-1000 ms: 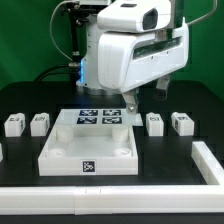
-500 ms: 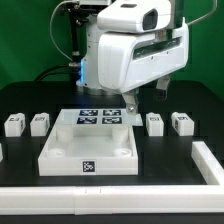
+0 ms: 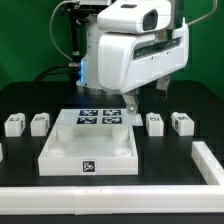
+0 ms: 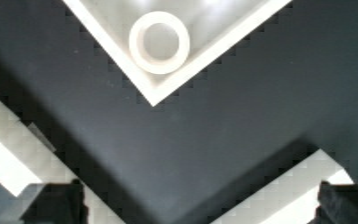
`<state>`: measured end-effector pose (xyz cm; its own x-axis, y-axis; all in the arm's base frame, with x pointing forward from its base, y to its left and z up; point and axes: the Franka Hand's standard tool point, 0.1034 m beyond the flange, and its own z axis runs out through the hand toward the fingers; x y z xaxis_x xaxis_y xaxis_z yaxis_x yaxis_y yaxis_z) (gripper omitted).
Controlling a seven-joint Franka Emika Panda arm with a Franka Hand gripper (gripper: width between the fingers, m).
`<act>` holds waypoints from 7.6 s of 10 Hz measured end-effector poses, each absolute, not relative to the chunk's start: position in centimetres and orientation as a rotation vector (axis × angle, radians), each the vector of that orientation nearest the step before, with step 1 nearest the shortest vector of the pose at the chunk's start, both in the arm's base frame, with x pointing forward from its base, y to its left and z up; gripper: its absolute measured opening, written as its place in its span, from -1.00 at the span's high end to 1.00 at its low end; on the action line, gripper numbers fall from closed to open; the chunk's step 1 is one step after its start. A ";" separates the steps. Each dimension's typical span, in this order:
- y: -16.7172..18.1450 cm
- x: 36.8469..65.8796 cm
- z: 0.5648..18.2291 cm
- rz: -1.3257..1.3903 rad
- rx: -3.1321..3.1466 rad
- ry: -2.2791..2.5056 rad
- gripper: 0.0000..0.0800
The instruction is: Assemble one leg
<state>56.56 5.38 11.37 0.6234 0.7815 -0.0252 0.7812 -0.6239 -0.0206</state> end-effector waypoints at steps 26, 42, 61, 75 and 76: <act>-4.3 40.7 0.9 0.026 -2.182 -2.167 0.04; 4.4 47.1 0.9 -0.077 -2.152 -2.217 0.85; 5.4 46.9 4.6 -0.110 -2.524 -1.828 -0.62; 17.1 43.6 4.4 0.042 -3.027 -0.278 -0.62; 16.9 42.8 4.4 0.261 -3.032 -0.282 -0.62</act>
Offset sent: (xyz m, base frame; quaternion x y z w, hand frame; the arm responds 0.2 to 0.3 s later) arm -0.0949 -0.0339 -0.0209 -0.0166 0.0414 -0.1987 0.9790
